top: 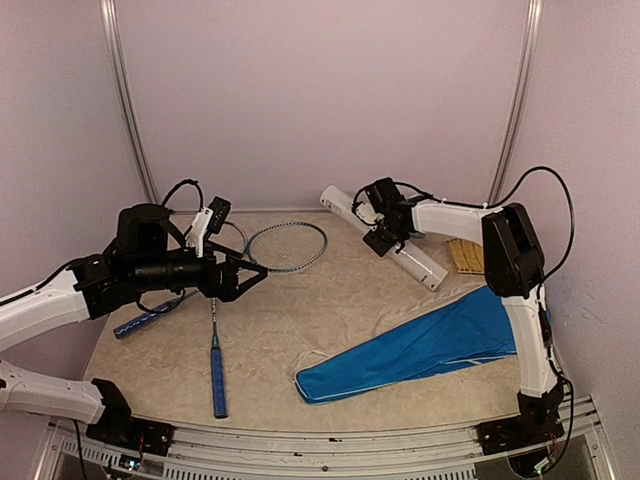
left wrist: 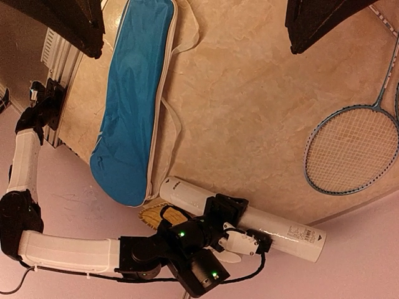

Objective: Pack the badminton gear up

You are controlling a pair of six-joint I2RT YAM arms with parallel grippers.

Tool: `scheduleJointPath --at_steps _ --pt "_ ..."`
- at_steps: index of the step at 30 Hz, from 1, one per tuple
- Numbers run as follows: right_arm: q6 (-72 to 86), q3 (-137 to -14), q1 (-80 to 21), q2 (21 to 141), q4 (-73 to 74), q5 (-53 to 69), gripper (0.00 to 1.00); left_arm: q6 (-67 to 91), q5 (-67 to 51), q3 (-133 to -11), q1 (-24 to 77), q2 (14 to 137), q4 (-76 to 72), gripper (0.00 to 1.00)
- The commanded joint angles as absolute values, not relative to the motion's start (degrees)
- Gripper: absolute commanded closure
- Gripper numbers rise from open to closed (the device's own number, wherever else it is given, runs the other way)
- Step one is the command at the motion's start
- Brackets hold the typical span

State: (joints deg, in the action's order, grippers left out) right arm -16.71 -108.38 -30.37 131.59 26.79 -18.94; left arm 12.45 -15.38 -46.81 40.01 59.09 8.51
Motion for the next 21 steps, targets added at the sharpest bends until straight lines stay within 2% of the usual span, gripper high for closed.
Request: scheduleJointPath --at_steps 1,5,12,18,21 --pt "-15.9 -109.9 -29.1 135.0 26.6 -18.9 0.35 13.5 -12.9 -46.2 44.0 60.8 6.2 0.01" --pt "-15.6 -109.5 -28.6 135.3 26.2 -18.8 0.25 13.0 -7.7 -47.1 48.7 65.4 6.6 0.01" --pt "-15.1 -109.0 -28.2 133.3 25.9 -17.6 0.18 11.0 -5.5 -47.8 52.8 72.8 4.3 0.01" --pt "-11.0 -101.2 -28.2 122.5 21.7 -8.0 0.14 7.7 -6.6 -47.7 57.8 80.8 -1.6 0.01" --pt "-8.7 -94.8 -28.2 115.2 18.5 -4.2 0.12 7.7 -6.6 -52.8 57.6 89.0 0.0 0.04"
